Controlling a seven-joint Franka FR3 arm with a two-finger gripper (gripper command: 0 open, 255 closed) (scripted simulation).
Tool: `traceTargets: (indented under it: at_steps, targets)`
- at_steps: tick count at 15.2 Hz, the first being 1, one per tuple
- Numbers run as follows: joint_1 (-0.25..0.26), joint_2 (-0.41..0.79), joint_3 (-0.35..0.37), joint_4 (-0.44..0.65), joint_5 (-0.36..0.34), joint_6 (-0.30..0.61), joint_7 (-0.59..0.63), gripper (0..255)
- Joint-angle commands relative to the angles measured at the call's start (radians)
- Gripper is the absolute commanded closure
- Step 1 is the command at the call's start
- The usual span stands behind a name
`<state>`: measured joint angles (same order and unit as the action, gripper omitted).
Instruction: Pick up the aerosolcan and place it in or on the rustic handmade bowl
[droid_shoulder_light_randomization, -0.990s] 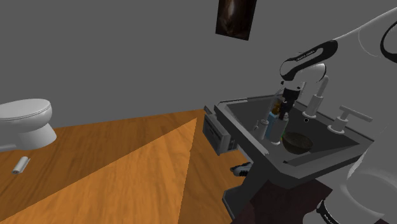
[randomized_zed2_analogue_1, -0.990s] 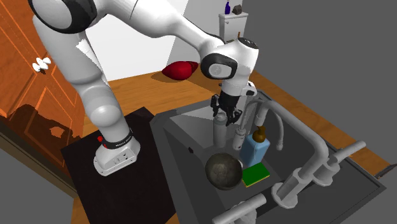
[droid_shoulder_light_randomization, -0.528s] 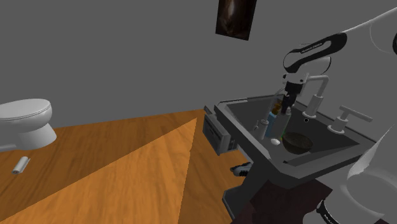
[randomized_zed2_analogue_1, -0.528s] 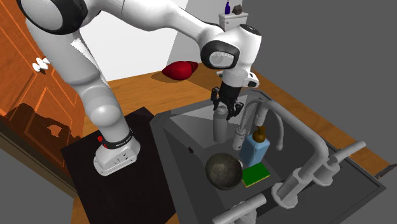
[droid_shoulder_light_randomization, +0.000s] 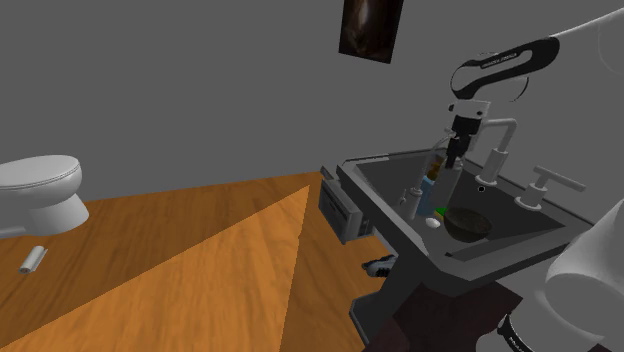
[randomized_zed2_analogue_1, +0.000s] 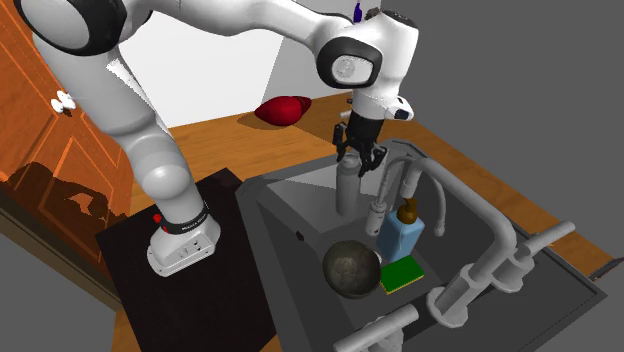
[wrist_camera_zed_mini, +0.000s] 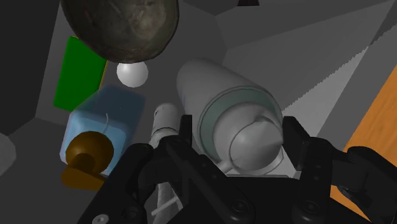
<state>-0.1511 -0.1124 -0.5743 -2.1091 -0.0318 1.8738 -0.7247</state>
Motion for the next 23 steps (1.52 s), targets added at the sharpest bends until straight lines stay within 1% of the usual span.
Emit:
traceTargets:
  at_steps: [1,8,15,23]
  targets:
    - [0.000,-0.012,0.002,0.015,-0.006,-0.025,0.004,255]
    - [-0.067,-0.061,-0.072,0.081,-0.062,-0.129,-0.120,255]
    - [-0.122,-0.053,-0.153,0.191,-0.086,-0.224,-0.261,255]
    - [-0.125,-0.041,-0.163,0.093,-0.083,-0.117,-0.264,255]
